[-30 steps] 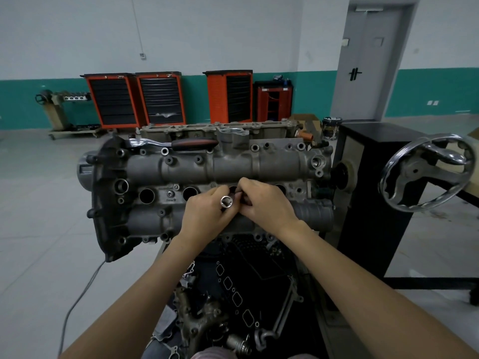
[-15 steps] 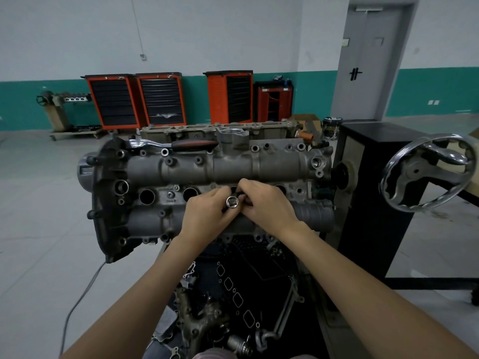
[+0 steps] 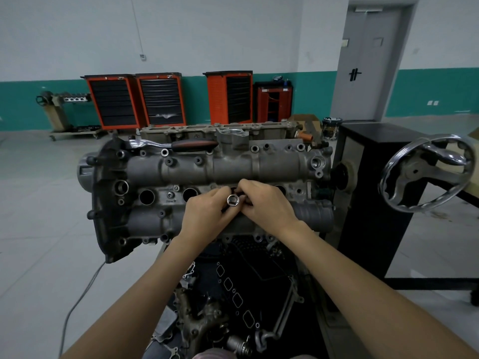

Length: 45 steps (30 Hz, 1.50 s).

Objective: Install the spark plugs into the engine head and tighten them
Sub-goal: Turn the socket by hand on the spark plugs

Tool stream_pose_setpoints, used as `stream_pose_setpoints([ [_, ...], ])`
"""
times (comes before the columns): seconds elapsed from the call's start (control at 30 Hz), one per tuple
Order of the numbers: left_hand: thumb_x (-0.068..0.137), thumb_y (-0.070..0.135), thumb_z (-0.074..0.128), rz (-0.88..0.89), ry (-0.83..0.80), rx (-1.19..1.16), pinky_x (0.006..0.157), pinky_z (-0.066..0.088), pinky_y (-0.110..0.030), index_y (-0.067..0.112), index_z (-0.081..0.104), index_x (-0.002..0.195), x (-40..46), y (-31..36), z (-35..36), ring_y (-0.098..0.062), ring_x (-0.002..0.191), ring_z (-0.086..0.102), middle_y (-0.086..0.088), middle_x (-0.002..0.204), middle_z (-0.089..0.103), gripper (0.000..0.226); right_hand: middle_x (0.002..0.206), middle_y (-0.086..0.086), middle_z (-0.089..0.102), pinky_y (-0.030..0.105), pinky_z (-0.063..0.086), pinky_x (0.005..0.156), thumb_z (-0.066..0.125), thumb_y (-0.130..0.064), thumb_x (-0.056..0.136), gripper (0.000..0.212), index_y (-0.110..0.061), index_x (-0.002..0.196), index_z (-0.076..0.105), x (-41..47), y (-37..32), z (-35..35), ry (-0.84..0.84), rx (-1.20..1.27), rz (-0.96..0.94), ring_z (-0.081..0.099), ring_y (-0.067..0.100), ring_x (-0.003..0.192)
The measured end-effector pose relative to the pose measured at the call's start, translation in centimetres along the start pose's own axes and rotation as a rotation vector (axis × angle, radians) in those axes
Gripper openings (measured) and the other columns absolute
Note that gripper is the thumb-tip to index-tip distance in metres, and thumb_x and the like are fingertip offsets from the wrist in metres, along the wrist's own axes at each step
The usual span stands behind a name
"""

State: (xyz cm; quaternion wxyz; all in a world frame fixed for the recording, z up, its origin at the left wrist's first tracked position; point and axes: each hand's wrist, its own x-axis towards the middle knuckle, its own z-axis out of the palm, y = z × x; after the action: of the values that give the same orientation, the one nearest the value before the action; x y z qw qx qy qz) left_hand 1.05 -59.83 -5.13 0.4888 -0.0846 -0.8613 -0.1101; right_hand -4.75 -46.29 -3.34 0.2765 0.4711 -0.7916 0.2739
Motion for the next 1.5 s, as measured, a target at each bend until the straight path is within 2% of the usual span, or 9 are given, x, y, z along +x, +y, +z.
stream_pose_setpoints([
  [0.2,0.084,0.029,0.043,-0.003,-0.032,0.001,0.04,0.027,-0.023,0.006,0.047,0.069,-0.07,0.1,-0.26,-0.019,0.04,0.047,-0.003,0.056,0.052,0.028,0.108,0.002,0.063,0.038,0.05,0.067,0.062,-0.021,0.079,0.039,-0.013,0.117,0.053,-0.06,-0.05,0.11,-0.046,-0.025,-0.011,0.061,0.023,0.091],
  [0.4,0.083,0.036,0.046,-0.04,-0.027,0.017,0.041,0.025,-0.022,0.009,0.044,0.064,-0.09,0.15,-0.02,-0.017,0.041,0.044,0.0,0.053,0.049,0.033,0.078,0.013,0.06,0.044,0.046,0.053,0.058,-0.004,0.08,0.008,0.002,0.085,0.057,-0.19,-0.26,-0.28,0.006,-0.014,-0.077,0.058,0.033,0.07],
  [0.47,0.083,0.038,0.047,-0.033,-0.015,0.019,0.04,0.028,-0.023,0.009,0.045,0.06,-0.04,0.14,0.01,-0.018,0.04,0.045,-0.001,0.05,0.049,0.037,0.073,0.014,0.058,0.042,0.046,0.049,0.061,-0.002,0.078,0.007,0.002,0.079,0.055,-0.24,-0.4,-0.37,0.036,0.003,-0.074,0.057,0.033,0.064],
  [0.57,0.085,0.036,0.046,-0.013,-0.016,0.017,0.037,0.034,-0.028,0.007,0.048,0.06,-0.1,0.06,-0.02,-0.022,0.04,0.047,-0.005,0.051,0.051,0.039,0.08,0.012,0.061,0.044,0.047,0.053,0.059,-0.008,0.082,0.01,-0.001,0.088,0.056,-0.24,-0.36,-0.25,0.026,0.013,-0.057,0.059,0.031,0.069],
  [0.73,0.086,0.031,0.04,-0.03,-0.029,-0.019,0.039,0.031,-0.027,0.001,0.049,0.071,-0.09,0.26,-0.35,-0.025,0.04,0.048,-0.008,0.058,0.051,0.035,0.108,0.005,0.063,0.042,0.051,0.061,0.062,-0.019,0.08,0.042,-0.01,0.121,0.053,-0.16,-0.33,-0.08,-0.039,-0.061,-0.048,0.064,0.029,0.084],
  [0.9,0.086,0.035,0.041,-0.04,-0.04,-0.002,0.038,0.032,-0.028,0.002,0.051,0.072,-0.13,0.21,-0.3,-0.023,0.041,0.05,-0.006,0.056,0.053,0.038,0.09,0.011,0.059,0.041,0.047,0.055,0.057,-0.009,0.082,0.022,-0.004,0.103,0.062,-0.15,-0.5,-0.41,-0.023,-0.072,-0.064,0.059,0.033,0.075],
  [1.03,0.085,0.038,0.047,-0.025,-0.015,-0.004,0.036,0.031,-0.027,0.008,0.044,0.062,-0.1,0.09,-0.11,-0.019,0.039,0.043,-0.002,0.051,0.048,0.038,0.082,0.014,0.057,0.046,0.046,0.055,0.057,-0.006,0.082,0.01,0.003,0.087,0.057,-0.22,-0.61,-0.51,-0.006,-0.029,-0.051,0.056,0.034,0.07],
  [1.33,0.09,0.03,0.041,0.003,-0.014,-0.002,0.035,0.034,-0.028,0.002,0.05,0.067,-0.3,0.23,-0.38,-0.024,0.039,0.047,-0.008,0.056,0.051,0.037,0.098,0.006,0.061,0.041,0.048,0.056,0.059,-0.02,0.084,0.032,-0.01,0.113,0.057,-0.17,-0.52,-0.15,-0.025,-0.086,-0.041,0.061,0.029,0.073],
  [1.5,0.09,0.027,0.04,0.018,-0.005,-0.048,0.035,0.035,-0.029,-0.003,0.054,0.072,-0.44,0.21,-0.44,-0.024,0.043,0.048,-0.01,0.065,0.052,0.038,0.093,0.008,0.059,0.043,0.049,0.053,0.058,-0.018,0.084,0.03,-0.01,0.114,0.06,-0.24,-0.56,-0.36,-0.055,-0.11,-0.068,0.061,0.03,0.07],
])
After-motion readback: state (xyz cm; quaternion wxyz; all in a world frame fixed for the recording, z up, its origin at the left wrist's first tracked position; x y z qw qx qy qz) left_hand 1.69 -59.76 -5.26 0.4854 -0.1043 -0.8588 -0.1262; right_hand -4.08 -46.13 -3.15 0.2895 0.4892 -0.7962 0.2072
